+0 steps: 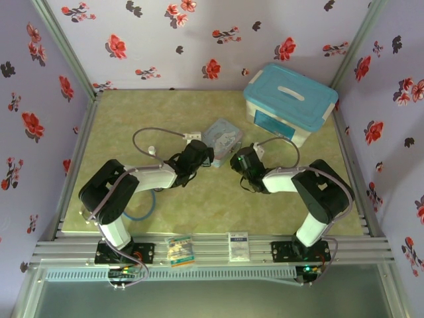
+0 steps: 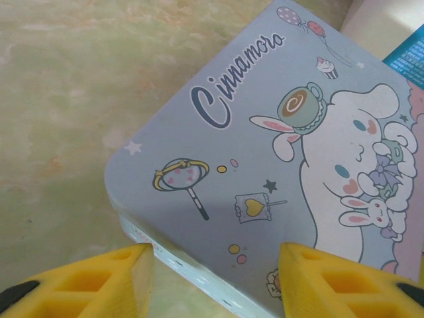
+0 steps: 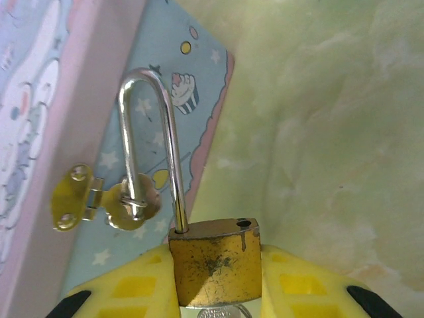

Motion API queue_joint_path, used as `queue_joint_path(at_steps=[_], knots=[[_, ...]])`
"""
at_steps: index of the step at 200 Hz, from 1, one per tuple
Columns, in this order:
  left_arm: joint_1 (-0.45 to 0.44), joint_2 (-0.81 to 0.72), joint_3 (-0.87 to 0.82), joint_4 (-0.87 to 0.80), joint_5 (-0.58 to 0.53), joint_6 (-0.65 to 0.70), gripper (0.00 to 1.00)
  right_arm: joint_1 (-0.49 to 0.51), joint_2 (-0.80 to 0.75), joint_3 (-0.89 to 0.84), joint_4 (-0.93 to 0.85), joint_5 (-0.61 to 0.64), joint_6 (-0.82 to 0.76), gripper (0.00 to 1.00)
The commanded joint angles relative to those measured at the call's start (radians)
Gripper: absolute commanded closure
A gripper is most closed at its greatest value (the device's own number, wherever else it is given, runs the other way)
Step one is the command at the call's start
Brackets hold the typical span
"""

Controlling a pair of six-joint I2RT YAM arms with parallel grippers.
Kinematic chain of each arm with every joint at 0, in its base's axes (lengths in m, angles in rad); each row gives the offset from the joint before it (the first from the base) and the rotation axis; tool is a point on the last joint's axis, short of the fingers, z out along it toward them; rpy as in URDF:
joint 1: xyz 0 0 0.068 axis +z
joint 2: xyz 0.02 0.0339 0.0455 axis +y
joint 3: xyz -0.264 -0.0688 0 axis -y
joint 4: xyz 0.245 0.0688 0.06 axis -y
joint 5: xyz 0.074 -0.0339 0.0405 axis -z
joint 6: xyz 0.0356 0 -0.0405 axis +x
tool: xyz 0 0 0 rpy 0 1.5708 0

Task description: Unlock a padlock with a key

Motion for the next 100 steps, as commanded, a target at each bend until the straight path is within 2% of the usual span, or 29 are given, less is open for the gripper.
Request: queue_joint_path(at_steps=[1,36,100], knots=[[0.031,0.003,-0.045,-0.125,-0.019,0.010,0.48,-0.025,-0.054,-0.013,-0.119,-0.070,-0.096,0.83],[0.031,0.002,-0.053,-0.110,-0.018,0.010,0.48,-0.092,-0.057,-0.108,0.118,-0.187,-0.034,0.83],[0.033,-0.004,-0.056,-0.099,-0.014,0.011,0.49,-0.093,-0.054,-0.125,0.290,-0.139,0.040,0.83]])
